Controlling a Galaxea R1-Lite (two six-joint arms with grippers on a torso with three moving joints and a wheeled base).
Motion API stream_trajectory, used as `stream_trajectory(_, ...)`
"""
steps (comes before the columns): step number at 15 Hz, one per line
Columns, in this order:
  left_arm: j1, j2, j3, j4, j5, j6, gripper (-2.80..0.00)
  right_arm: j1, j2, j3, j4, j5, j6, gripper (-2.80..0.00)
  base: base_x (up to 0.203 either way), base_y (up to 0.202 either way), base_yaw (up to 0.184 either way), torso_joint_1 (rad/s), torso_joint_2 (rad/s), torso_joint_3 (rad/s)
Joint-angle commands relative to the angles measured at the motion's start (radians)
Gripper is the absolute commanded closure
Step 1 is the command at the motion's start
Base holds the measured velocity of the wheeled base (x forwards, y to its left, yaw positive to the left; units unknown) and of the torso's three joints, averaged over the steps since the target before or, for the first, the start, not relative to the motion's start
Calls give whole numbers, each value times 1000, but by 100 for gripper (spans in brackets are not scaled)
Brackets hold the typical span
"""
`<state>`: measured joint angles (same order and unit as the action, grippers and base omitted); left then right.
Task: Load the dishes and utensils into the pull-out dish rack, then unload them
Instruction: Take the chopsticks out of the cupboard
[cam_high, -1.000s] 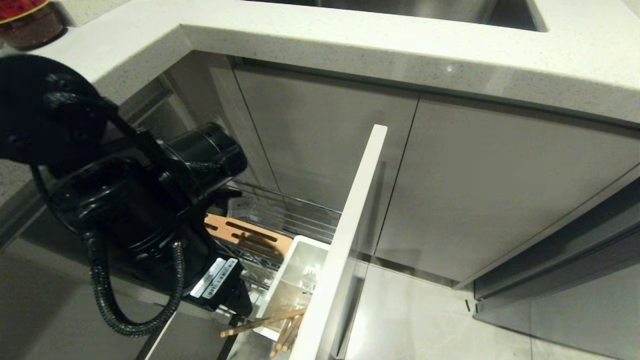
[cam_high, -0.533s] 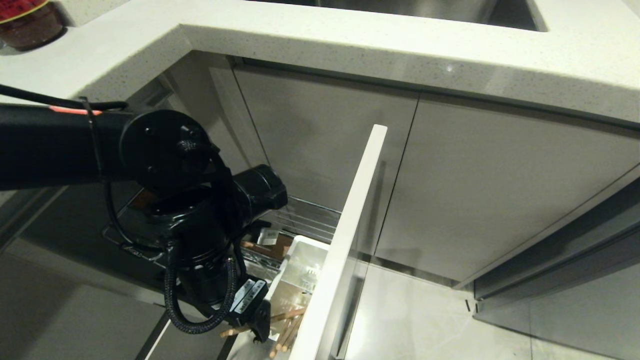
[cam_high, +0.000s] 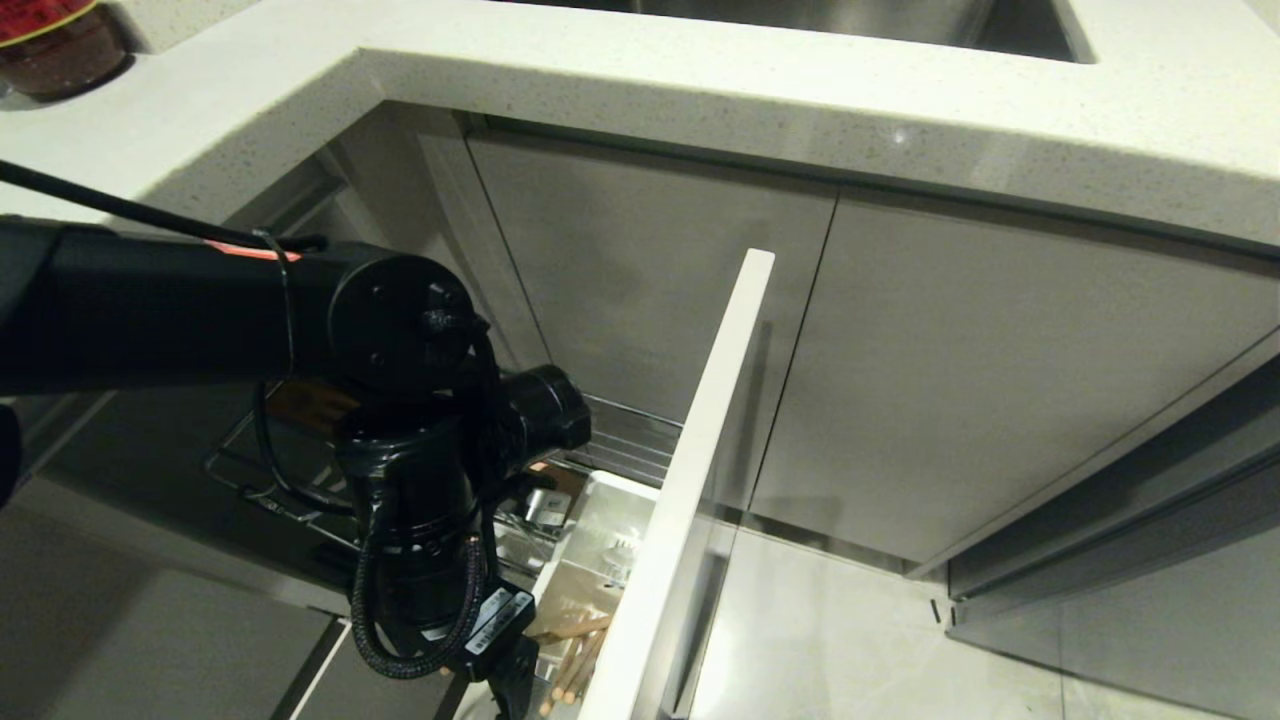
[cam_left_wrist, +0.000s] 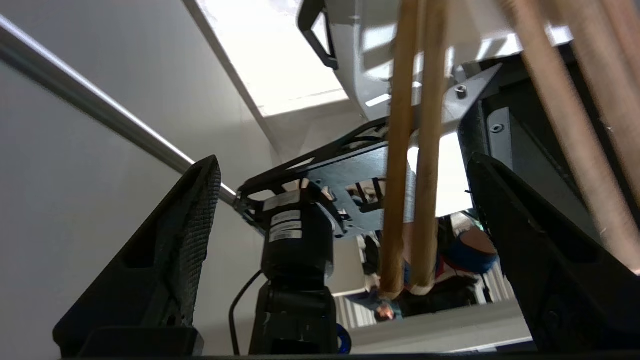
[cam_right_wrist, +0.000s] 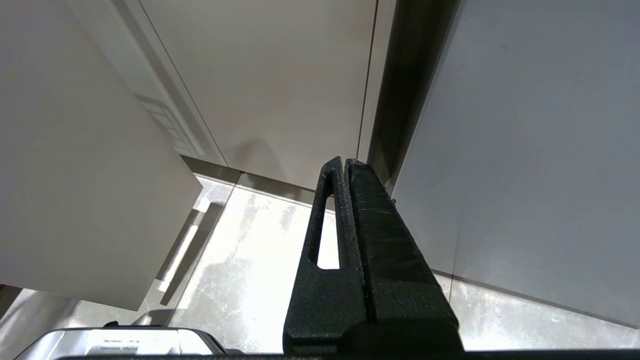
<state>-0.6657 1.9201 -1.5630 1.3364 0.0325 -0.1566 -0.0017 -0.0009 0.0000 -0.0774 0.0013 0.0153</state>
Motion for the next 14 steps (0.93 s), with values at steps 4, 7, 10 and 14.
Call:
stream_trajectory(4, 6, 61, -36, 10, -69, -1, -280, 0, -1, 26, -1, 0, 0, 0, 0, 0, 0, 0, 0, 0)
stream_trajectory(7, 6, 83, -48, 9, -83, -3, -280, 0, -1, 26, -1, 0, 0, 0, 0, 0, 0, 0, 0, 0)
stream_trajectory(10, 8, 97, -52, 9, -83, -4, -280, 0, -1, 26, -1, 0, 0, 0, 0, 0, 0, 0, 0, 0)
stream_trajectory(14, 6, 99, -52, 12, -81, -6, 0, 0, -1, 26, -1, 0, 0, 0, 0, 0, 0, 0, 0, 0)
